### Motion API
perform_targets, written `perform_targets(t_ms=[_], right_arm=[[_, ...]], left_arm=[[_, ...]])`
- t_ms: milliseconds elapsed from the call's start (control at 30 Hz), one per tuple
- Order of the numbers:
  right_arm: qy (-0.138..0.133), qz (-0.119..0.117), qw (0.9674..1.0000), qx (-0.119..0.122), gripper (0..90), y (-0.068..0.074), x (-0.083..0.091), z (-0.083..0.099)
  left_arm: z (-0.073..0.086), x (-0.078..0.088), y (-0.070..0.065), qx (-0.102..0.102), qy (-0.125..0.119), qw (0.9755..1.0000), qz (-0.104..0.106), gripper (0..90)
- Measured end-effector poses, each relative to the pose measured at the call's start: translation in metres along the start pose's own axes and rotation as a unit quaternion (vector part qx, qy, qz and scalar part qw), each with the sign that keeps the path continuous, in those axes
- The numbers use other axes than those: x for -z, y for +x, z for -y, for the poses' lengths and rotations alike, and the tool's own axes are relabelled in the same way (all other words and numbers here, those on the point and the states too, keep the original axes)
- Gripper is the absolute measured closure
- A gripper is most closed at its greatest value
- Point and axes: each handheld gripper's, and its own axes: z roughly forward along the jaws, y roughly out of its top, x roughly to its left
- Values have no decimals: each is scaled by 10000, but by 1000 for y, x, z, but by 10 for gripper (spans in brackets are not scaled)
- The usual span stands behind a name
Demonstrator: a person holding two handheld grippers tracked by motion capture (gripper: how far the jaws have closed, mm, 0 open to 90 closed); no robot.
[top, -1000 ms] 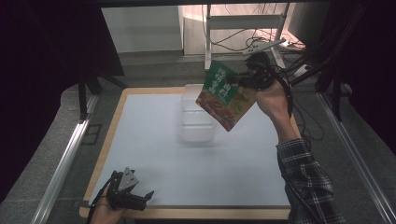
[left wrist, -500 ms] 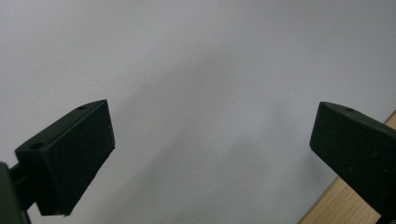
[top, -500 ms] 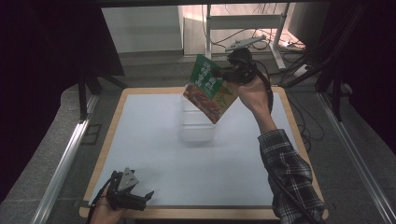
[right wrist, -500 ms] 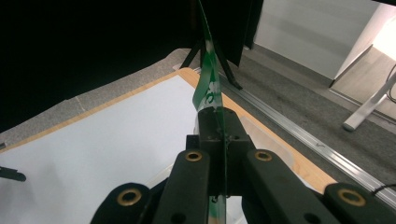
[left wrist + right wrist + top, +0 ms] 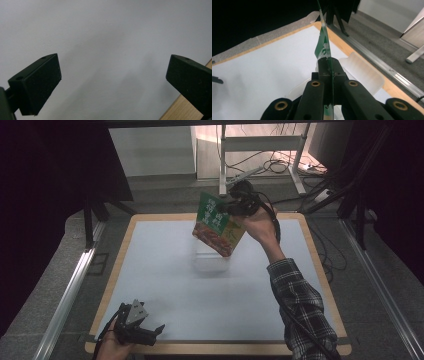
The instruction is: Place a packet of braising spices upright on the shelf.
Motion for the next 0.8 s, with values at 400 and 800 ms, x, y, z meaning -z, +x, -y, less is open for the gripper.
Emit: perform_targets(t_ms=[400,800], right_arm=[[553,-76,9984,25,888,6,-37,2],[736,2,9972,105,887,8,-67,7]], left_arm=[[0,0,0,4,-15,10000,9,0],[0,0,0,-11,-15,10000,10,0]])
